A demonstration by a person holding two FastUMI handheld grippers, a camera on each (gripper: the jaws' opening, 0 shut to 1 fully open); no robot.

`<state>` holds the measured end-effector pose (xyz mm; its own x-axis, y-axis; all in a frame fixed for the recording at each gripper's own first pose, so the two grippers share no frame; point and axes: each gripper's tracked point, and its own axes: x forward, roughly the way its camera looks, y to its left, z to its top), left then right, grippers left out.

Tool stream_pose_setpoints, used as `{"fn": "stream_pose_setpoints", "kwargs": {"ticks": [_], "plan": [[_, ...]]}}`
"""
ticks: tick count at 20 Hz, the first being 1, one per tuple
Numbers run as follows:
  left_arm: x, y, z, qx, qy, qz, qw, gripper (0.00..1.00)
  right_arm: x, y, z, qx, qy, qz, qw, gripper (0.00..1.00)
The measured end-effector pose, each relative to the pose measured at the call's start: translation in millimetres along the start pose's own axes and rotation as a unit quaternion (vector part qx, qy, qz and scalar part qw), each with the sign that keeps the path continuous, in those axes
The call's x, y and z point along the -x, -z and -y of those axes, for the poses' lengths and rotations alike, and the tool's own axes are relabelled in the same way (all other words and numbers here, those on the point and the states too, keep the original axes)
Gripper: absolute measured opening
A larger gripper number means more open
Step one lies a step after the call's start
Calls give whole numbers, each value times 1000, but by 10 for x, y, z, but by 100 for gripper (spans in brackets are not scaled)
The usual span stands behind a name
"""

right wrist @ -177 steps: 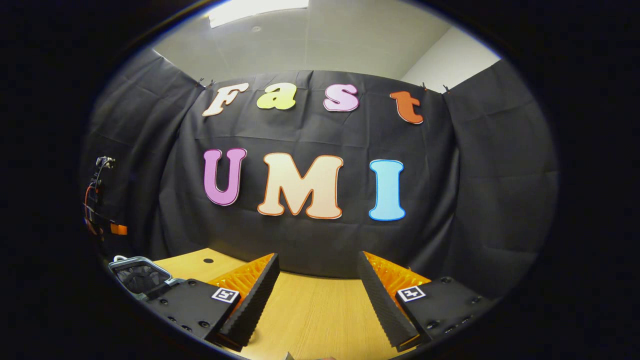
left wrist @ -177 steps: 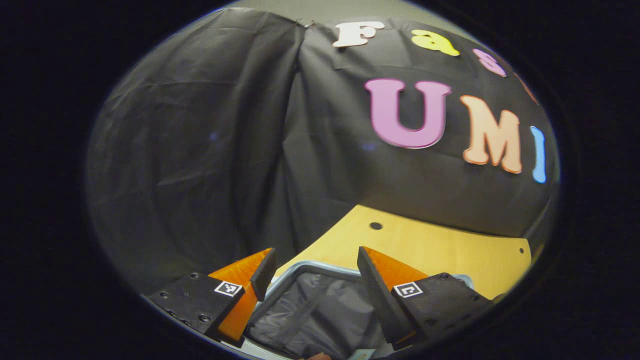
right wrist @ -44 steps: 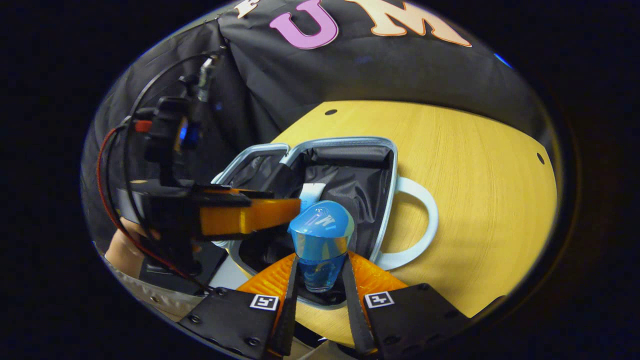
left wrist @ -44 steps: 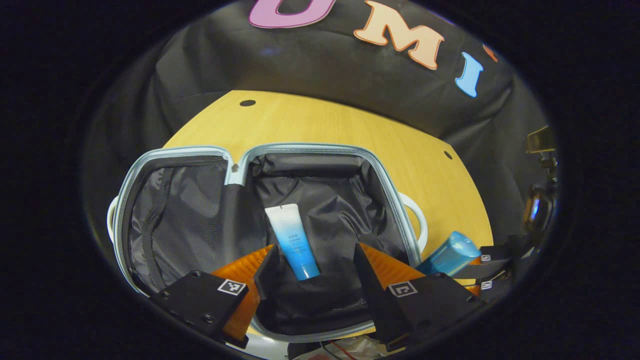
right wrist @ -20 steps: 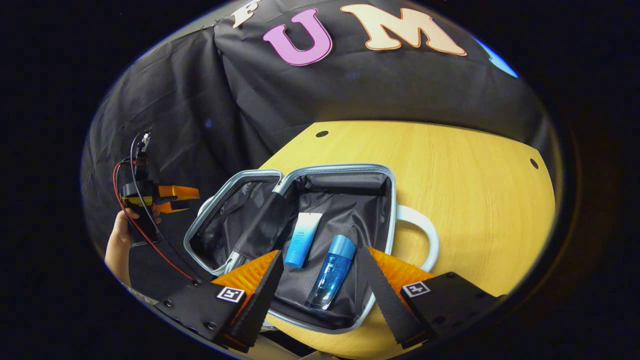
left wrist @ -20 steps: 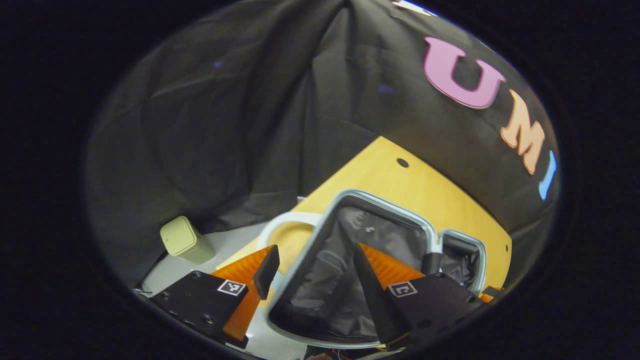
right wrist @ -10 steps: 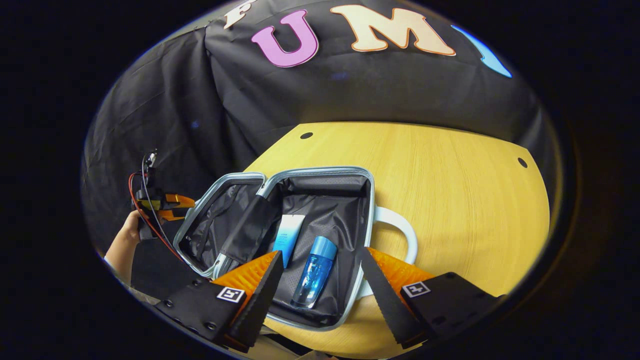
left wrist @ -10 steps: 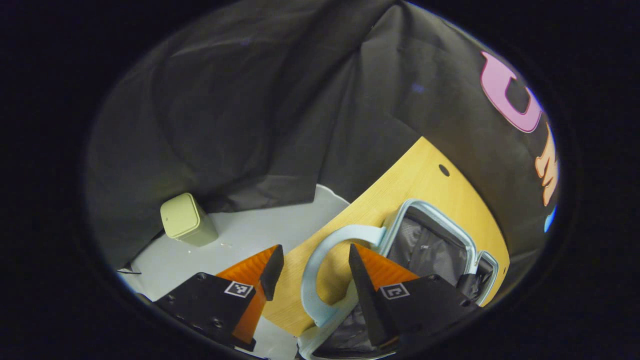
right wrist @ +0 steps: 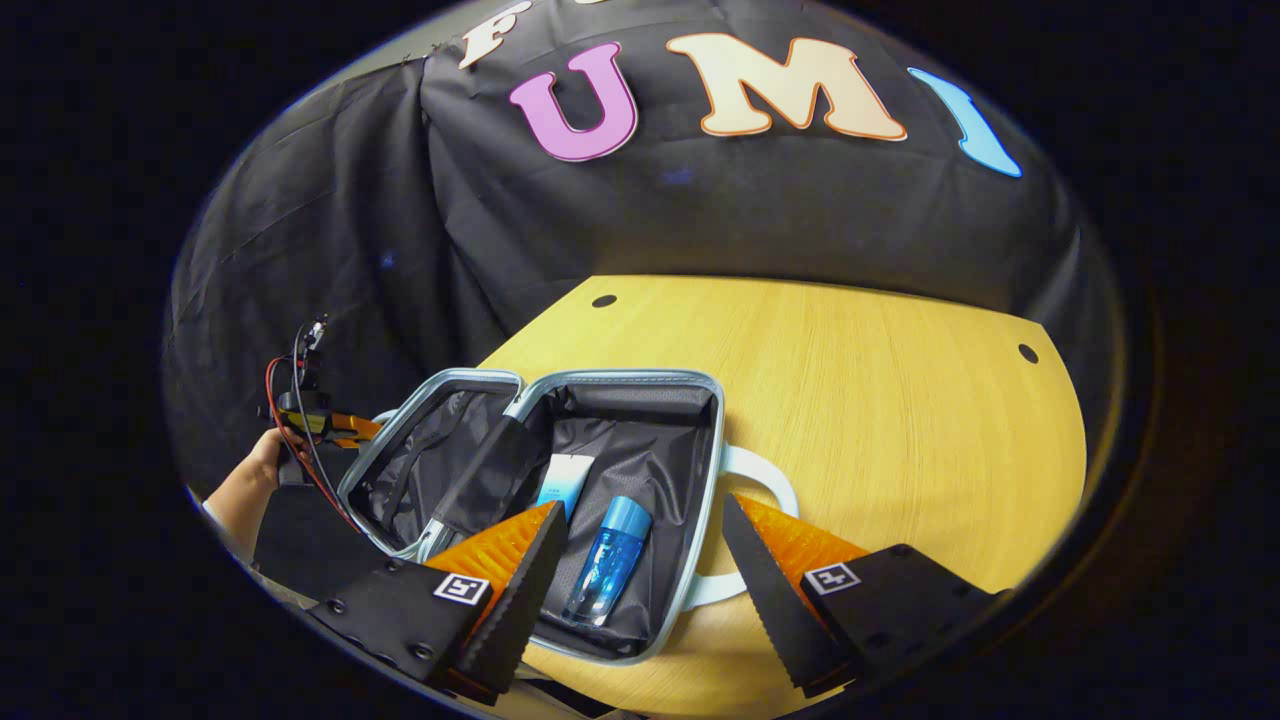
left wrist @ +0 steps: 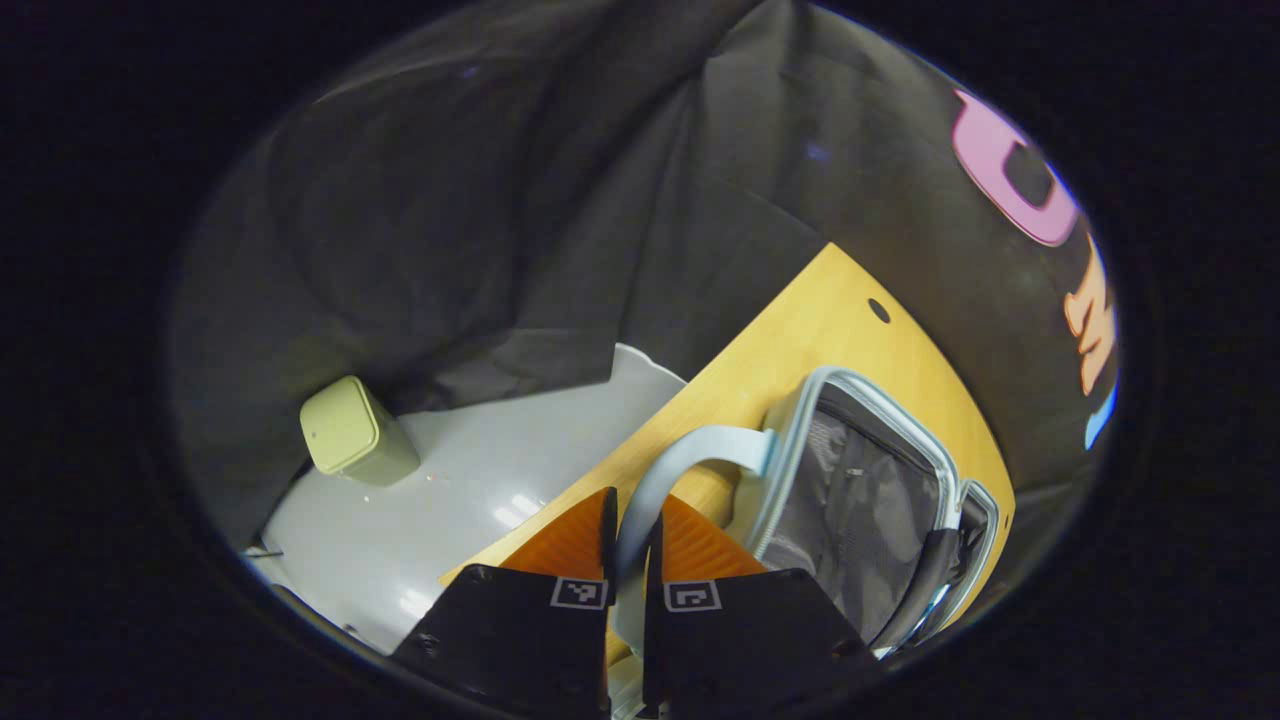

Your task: First open the suitcase, pack the skin care products into it, and then close the suitcase.

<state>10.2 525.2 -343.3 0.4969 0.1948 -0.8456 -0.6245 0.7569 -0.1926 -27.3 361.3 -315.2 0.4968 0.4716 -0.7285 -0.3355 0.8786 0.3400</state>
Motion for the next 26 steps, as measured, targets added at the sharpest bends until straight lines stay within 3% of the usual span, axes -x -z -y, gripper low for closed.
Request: {"fn": "stream_pose_setpoints", "kwargs": {"ticks": [1, 2, 6, 11, 13, 15, 16, 20, 26], "plan": [[82, -37, 3, -12, -7, 8, 1000, 5, 15, -17, 17, -1, -1, 7, 1000, 94], [151, -100, 34, -17, -11, 20, 1000, 4, 30, -43, 23, -1, -5, 13, 1000, 98], [600, -334, 200, -39, -13, 68, 997, 4, 130, -9, 79, 19, -21, 19, 999, 98], [1184, -560, 666, -114, -18, 125, 985, 3, 314, -2, 216, 7, -35, 38, 999, 94], [1409, -620, 875, -130, -9, 140, 981, 3, 390, -30, 271, 6, -39, 44, 998, 98], [1608, -640, 1113, -145, 1, 155, 977, 3, 463, -52, 343, 7, -41, 53, 998, 94], [1700, -644, 1248, -153, 8, 164, 975, 3, 504, -53, 392, 5, -41, 56, 998, 98], [1960, -593, 1723, -182, 34, 183, 966, 2, 638, -34, 593, -5, -38, 62, 997, 98], [2225, -412, 2550, -218, 101, 191, 952, 2, 809, -19, 876, -22, -31, 69, 997, 98]]}}
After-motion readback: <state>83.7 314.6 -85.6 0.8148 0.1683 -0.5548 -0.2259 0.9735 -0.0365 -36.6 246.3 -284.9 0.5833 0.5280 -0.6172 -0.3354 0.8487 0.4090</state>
